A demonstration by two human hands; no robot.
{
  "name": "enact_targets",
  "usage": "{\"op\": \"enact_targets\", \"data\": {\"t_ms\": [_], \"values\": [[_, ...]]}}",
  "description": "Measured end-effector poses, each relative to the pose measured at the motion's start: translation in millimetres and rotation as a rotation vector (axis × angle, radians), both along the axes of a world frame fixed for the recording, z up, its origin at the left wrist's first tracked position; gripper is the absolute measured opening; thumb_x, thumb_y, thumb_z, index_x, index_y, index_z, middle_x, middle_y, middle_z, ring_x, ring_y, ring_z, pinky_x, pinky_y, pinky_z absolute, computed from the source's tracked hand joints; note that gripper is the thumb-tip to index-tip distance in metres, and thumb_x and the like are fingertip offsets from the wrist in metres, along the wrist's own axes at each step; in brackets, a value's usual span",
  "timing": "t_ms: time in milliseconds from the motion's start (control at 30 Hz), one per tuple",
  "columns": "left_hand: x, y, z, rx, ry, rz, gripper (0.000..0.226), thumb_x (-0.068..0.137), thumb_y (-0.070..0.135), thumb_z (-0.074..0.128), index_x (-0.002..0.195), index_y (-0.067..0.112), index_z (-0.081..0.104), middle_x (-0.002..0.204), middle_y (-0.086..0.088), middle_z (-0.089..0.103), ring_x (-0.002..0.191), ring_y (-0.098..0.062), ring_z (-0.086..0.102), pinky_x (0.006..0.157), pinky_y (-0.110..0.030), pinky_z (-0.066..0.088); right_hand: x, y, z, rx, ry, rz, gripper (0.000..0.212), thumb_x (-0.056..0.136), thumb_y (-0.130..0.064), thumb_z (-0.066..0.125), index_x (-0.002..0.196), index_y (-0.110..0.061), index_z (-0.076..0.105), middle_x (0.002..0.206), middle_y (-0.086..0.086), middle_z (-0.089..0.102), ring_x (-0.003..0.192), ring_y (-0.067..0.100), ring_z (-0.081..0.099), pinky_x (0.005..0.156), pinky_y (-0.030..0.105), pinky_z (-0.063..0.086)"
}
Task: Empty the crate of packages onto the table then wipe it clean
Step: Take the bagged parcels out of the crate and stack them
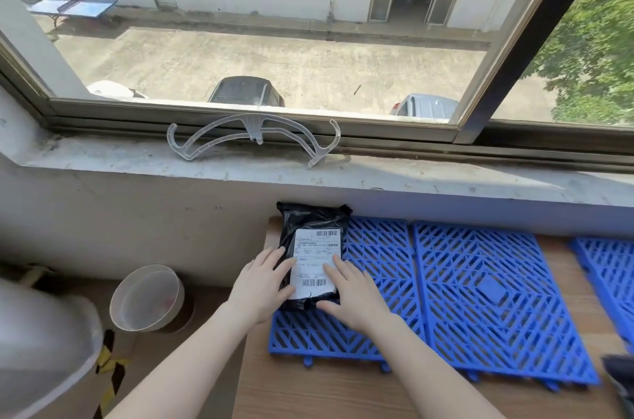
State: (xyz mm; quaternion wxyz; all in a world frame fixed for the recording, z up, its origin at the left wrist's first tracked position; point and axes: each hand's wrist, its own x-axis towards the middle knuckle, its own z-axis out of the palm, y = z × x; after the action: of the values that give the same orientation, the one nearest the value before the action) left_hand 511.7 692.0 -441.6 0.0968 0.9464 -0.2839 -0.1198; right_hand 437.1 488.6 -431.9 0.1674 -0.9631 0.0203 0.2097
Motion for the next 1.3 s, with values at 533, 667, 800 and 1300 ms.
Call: {"op": "enact_targets", "data": {"t_ms": [533, 667, 800, 1300], "values": [[-95.4, -137.3, 114.8, -0.274, -0.143, -0.151, 0.049, 0.098, 0.041, 0.051, 0.143, 0.023, 0.044, 0.135, 0.002, 0.048, 0.126, -0.021, 0.045, 0.097, -0.033, 0.043, -144.0, -120.6, 130.1, 0.041, -0.423, -0.239, 0.059, 0.097, -0.045, 0.047, 0.149, -0.025, 0.029, 0.157, -0.006, 0.022, 0.144, 0.014, 0.020, 0.118, 0.032, 0.018], [-154.0, -206.8, 152.5, -0.352, -0.219, -0.234, 0.049, 0.097, 0.040, 0.054, 0.141, 0.023, 0.045, 0.131, 0.001, 0.051, 0.123, -0.021, 0.048, 0.097, -0.033, 0.042, -217.2, -175.6, 176.9, 0.015, -0.600, -0.337, 0.050, 0.095, -0.038, 0.054, 0.139, -0.016, 0.047, 0.144, 0.001, 0.044, 0.133, 0.019, 0.039, 0.111, 0.037, 0.032], [-221.6, -279.9, 191.5, -0.465, -0.220, -0.305, 0.048, 0.096, 0.039, 0.056, 0.140, 0.022, 0.047, 0.132, 0.002, 0.052, 0.123, -0.020, 0.050, 0.095, -0.035, 0.044, -301.8, -233.4, 221.4, -0.063, -0.690, -0.419, 0.041, 0.095, -0.034, 0.054, 0.132, -0.016, 0.053, 0.133, 0.000, 0.052, 0.125, 0.018, 0.046, 0.104, 0.031, 0.036], [-389.6, -481.8, 232.1, -0.512, -0.094, -0.676, 0.048, 0.093, 0.048, 0.056, 0.136, 0.030, 0.048, 0.132, 0.008, 0.051, 0.119, -0.012, 0.051, 0.094, -0.029, 0.044, -499.6, -413.1, 226.0, -0.101, -0.297, -0.831, 0.044, 0.090, -0.031, 0.055, 0.134, -0.030, 0.047, 0.135, -0.001, 0.046, 0.119, 0.021, 0.049, 0.099, 0.041, 0.043]]}}
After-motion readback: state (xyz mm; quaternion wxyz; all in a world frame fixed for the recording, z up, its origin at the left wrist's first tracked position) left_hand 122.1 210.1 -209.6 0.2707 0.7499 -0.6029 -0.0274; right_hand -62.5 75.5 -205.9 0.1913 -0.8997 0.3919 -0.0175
